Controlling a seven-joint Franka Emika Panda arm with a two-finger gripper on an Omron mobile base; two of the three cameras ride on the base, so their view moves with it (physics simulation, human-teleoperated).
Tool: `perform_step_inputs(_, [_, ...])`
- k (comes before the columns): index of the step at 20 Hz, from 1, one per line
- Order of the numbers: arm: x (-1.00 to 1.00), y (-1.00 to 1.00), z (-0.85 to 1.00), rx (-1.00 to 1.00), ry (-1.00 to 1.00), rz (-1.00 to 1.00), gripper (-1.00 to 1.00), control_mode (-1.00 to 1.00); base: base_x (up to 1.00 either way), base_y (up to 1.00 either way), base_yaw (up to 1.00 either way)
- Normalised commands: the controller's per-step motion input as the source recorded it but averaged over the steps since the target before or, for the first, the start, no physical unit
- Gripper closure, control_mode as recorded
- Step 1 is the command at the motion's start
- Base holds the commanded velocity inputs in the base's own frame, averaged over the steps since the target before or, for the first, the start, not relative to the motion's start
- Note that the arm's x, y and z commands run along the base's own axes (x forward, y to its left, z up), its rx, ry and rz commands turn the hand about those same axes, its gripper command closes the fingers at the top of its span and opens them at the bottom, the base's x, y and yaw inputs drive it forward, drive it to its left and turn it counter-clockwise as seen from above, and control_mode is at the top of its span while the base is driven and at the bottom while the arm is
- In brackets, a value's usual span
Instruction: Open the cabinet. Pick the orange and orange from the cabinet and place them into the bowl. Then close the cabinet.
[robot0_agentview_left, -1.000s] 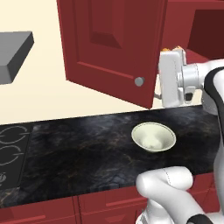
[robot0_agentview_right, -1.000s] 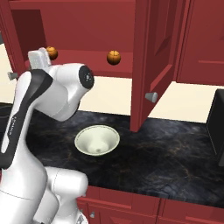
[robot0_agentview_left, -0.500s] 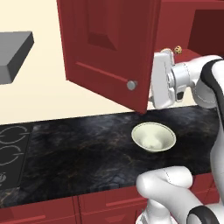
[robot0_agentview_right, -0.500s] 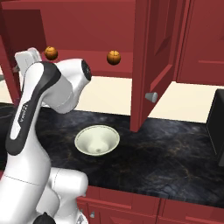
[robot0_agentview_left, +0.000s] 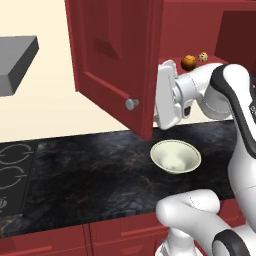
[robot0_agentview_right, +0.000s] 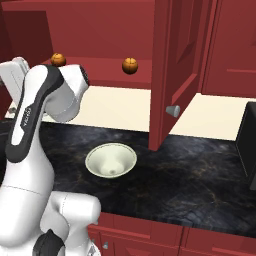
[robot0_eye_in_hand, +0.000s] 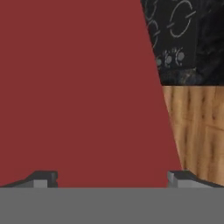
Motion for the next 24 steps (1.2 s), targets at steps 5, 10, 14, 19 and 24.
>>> perform_step_inputs(5, [-0.01,0.4,-0.02,0.0,-0.03,0.11,-1.0,-1.0,0.0,0.0,0.0])
perform_step_inputs(10, [0.0,0.25,0.0,0.0,-0.07,0.04,-1.0,-1.0,0.0,0.0,0.0])
perform_step_inputs(14, [-0.02,0.27,-0.02,0.0,-0.08,0.0,-1.0,-1.0,0.0,0.0,0.0])
perform_step_inputs(19, [-0.02,0.27,-0.07,0.0,-0.07,0.0,-1.0,-1.0,0.0,0.0,0.0])
perform_step_inputs(24, [0.0,0.18,-0.03,0.0,-0.02,0.0,-1.0,-1.0,0.0,0.0,0.0])
